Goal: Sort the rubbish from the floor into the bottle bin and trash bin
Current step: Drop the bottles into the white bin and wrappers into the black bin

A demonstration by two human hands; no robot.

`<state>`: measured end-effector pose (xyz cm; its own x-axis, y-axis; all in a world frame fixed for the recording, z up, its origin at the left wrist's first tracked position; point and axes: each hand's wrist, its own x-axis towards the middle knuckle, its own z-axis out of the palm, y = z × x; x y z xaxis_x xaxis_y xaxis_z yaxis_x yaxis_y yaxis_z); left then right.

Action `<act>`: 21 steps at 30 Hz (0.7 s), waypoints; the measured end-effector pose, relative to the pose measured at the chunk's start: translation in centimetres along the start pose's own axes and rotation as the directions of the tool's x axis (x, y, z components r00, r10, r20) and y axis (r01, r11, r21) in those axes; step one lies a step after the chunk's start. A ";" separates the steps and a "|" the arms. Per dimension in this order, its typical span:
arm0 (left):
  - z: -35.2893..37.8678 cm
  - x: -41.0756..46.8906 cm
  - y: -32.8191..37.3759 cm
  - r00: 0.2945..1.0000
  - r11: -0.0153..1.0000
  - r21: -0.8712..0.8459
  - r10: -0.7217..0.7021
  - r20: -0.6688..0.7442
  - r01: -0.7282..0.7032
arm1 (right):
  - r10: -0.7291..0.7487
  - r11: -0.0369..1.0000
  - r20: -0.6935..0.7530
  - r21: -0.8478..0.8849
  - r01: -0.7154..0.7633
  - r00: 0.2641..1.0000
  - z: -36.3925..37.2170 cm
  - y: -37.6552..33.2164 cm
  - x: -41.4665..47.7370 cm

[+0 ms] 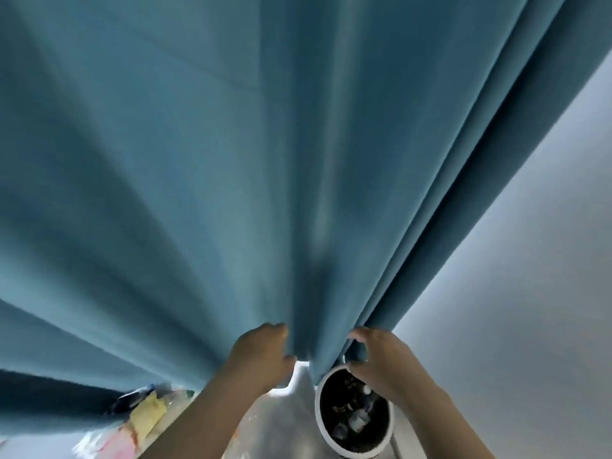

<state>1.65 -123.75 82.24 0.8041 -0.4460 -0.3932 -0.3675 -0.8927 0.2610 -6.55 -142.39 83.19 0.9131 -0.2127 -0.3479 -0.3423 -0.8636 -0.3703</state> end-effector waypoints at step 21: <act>3.6 -28.6 -27.5 0.637 0.583 -0.452 -0.770 -0.043 0.675 | -0.646 0.608 0.480 -0.147 0.780 0.593 16.2 -36.5 -3.5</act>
<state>-12.95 -86.70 83.10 0.8148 0.4063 -0.4136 0.5399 -0.7918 0.2857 -0.87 -102.75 83.99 0.6566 0.6512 -0.3806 0.5371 -0.7580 -0.3702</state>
